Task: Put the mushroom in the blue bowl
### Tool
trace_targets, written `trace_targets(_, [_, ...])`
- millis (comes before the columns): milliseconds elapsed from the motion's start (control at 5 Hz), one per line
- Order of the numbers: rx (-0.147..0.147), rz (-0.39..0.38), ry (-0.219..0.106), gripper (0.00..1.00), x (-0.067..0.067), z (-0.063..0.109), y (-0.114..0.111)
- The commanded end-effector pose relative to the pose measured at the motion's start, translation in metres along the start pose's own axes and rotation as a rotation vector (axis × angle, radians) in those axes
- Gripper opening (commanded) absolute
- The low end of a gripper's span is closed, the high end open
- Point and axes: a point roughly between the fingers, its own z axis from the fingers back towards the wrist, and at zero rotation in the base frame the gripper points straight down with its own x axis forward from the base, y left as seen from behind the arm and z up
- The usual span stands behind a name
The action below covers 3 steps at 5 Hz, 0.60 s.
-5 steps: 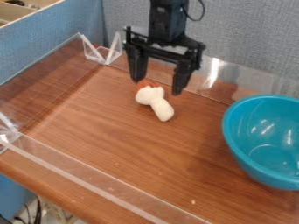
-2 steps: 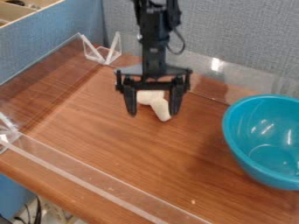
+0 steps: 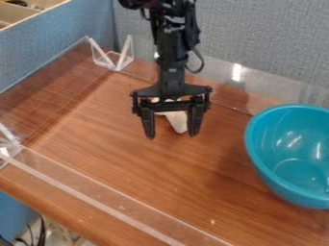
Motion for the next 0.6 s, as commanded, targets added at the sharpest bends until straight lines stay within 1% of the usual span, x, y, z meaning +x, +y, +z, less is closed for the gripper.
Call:
trace_targets(0, [-0.041,0.030,-0.056,1.00,0.0119,0.0149,-0.0024])
trace_targets(400, [-0.055,0.069,-0.072,1.00,0.0205,0.0128,-0.0040])
